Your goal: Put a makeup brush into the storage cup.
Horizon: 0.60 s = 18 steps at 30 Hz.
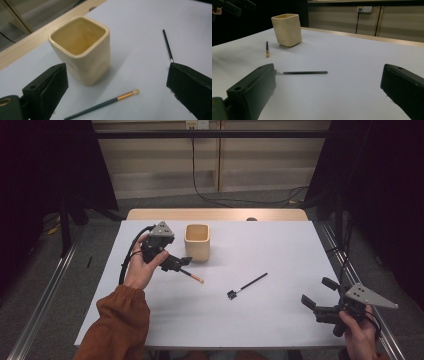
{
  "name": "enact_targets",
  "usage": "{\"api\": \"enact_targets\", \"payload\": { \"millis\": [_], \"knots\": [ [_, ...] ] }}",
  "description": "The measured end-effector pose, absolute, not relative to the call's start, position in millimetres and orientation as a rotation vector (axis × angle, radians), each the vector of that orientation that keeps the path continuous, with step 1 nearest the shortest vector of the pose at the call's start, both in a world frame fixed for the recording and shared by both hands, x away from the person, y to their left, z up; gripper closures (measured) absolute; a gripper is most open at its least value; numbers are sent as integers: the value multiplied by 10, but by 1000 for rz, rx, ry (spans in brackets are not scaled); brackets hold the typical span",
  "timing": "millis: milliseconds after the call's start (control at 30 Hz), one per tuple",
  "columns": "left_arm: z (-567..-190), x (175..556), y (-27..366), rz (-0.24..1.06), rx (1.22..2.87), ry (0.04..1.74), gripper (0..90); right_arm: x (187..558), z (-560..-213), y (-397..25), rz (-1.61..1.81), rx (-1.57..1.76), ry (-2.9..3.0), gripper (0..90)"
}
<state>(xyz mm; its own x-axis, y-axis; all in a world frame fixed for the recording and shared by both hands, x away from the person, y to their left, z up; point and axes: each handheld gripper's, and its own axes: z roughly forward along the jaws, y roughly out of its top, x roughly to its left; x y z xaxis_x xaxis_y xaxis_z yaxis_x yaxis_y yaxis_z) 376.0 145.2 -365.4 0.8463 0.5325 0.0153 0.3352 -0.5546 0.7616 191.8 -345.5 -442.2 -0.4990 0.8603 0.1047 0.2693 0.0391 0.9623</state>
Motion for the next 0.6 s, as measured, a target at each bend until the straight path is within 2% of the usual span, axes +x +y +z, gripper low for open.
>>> {"api": "enact_targets", "payload": {
  "millis": [600],
  "knots": [
    [-3935,3791,1337,17,2540,620,44,1921,-4426,-3449,1482,1133,1822,0]
  ]
}}
